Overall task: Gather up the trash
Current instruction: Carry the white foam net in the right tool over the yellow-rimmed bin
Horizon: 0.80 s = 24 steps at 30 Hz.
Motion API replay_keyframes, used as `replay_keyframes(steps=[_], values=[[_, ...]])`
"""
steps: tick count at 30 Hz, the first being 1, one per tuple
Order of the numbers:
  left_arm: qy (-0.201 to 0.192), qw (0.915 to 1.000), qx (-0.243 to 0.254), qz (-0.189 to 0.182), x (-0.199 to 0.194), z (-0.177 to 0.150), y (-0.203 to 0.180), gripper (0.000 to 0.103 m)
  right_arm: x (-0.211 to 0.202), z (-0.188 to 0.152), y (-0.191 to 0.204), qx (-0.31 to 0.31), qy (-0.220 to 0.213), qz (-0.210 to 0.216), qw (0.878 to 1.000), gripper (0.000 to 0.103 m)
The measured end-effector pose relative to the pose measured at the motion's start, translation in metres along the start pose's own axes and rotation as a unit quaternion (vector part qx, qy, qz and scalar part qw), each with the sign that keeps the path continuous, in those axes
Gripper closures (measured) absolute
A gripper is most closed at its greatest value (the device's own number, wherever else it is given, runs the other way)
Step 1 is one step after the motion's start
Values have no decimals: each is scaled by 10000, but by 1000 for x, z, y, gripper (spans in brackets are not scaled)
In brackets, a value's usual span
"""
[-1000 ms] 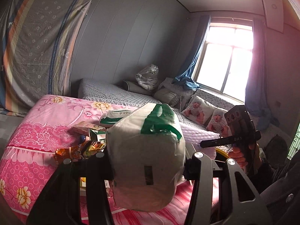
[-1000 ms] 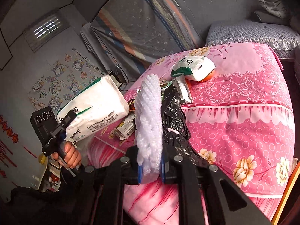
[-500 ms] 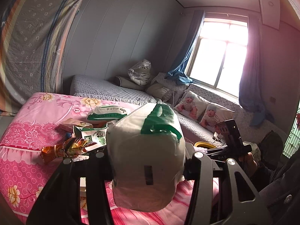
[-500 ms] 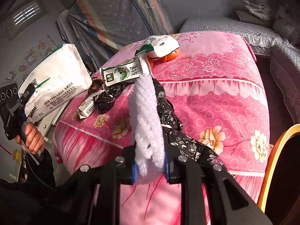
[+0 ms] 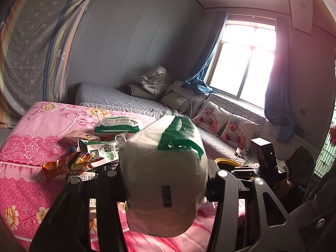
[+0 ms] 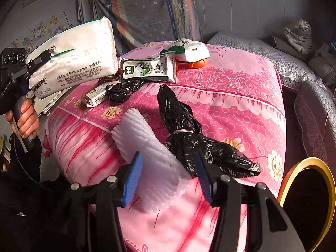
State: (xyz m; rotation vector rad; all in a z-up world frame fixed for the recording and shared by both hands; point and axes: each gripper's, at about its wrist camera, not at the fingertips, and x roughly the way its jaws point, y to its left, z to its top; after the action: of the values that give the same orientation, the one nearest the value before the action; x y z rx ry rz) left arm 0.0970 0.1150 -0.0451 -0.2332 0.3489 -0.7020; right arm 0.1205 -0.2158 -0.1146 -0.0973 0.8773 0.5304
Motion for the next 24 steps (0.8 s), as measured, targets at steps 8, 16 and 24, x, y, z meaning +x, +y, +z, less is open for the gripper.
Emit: replay_keyframes(steps=[8, 16, 24], values=[[13, 10000, 39, -35, 0, -1, -2, 56, 12, -19, 7, -55, 310, -43, 9995, 58], [60, 9999, 119, -61, 4, 2, -10, 56, -20, -12, 14, -196, -239, 9, 9995, 91], [104, 9994, 168, -268, 18, 7, -23, 56, -86, 1, -13, 220, -1145, -53, 9932, 91]])
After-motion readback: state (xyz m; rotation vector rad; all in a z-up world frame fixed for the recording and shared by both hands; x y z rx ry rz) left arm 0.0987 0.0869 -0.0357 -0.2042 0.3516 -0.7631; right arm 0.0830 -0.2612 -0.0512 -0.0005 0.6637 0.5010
